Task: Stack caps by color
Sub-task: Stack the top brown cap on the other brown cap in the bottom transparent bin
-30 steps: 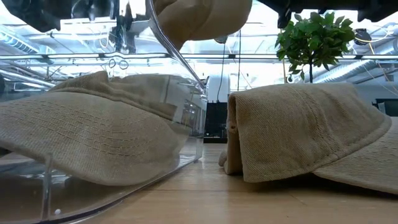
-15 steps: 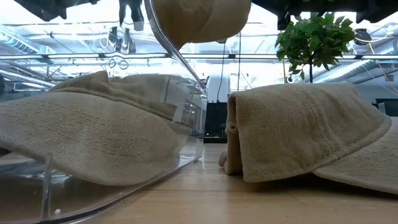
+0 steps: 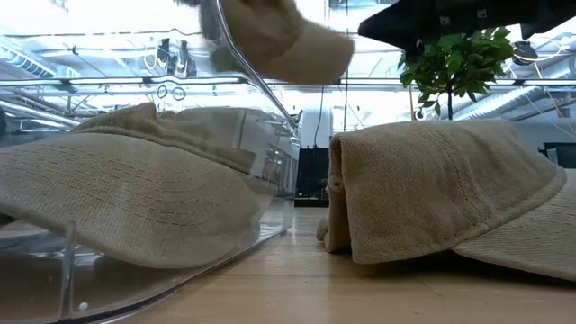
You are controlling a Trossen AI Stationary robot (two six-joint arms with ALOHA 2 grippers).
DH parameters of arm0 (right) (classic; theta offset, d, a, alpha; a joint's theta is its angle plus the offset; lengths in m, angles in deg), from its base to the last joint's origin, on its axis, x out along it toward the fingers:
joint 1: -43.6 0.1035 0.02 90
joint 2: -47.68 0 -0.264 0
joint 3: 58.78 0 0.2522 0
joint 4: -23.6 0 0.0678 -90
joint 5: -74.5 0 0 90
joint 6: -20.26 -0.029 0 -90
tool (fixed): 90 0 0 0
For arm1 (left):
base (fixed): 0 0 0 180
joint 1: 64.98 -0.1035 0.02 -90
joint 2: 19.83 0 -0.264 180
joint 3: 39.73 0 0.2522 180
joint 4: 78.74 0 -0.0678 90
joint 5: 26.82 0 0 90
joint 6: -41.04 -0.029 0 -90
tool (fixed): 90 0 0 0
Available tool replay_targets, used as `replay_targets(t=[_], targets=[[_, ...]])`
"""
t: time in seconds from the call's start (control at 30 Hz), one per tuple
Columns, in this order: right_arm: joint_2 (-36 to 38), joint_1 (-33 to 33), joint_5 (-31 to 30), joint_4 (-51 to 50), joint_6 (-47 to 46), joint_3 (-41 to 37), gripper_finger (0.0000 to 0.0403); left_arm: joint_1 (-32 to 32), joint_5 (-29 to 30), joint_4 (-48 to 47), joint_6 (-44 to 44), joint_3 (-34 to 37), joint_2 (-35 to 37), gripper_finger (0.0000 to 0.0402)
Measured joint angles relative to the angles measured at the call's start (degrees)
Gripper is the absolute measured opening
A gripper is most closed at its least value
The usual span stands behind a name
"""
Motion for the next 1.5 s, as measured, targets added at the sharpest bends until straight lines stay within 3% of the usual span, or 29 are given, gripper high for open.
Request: replay_targets(t=[0.17, 0.37, 0.7, 0.97, 1.1, 1.23, 1.33, 1.5], targets=[[0.0, 0.0, 0.04, -1.58, -1.07, 0.0, 0.0053, 0.86, 1.65, -14.0, -2.6, -14.15, -5.03, 0.0005], [-0.87, 0.0, 0.04, -0.82, -2.12, 0.02, 0.0057, 0.82, 2.67, -21.16, -4.27, -24.53, -10.86, 0.0005], [-1.77, 0.0, 0.11, -0.6, -2.12, 0.02, 0.0057, 1.33, 2.32, -25.91, -4.92, -31.06, -18.48, 0.0005], [-1.75, 0.0, 0.11, -0.66, -1.33, 0.02, 0.0055, 3.21, 1.88, -25.91, -4.05, -31.15, -18.51, 0.0005], [-1.75, 0.0, 0.31, -0.65, 0.33, 0.02, 0.0053, 3.97, -7.12, -25.93, -5.75, -31.15, -18.58, 0.0005], [-1.77, 0.0, 0.46, -0.67, 0.13, 0.02, 0.0046, 5.78, -18.95, -26.95, -13.79, -31.15, -19.57, 0.0005], [-2.01, 0.0, 1.57, -0.66, 0.07, 0.02, 0.004, 7.07, -20.65, -26.76, -15.21, -31.09, -19.59, 0.0005], [-4.93, 0.02, 12.96, 2.26, 0.02, 0.02, 0.0025, 8.27, -20.31, -26.36, -16.46, -31.15, -19.52, 0.0005]])
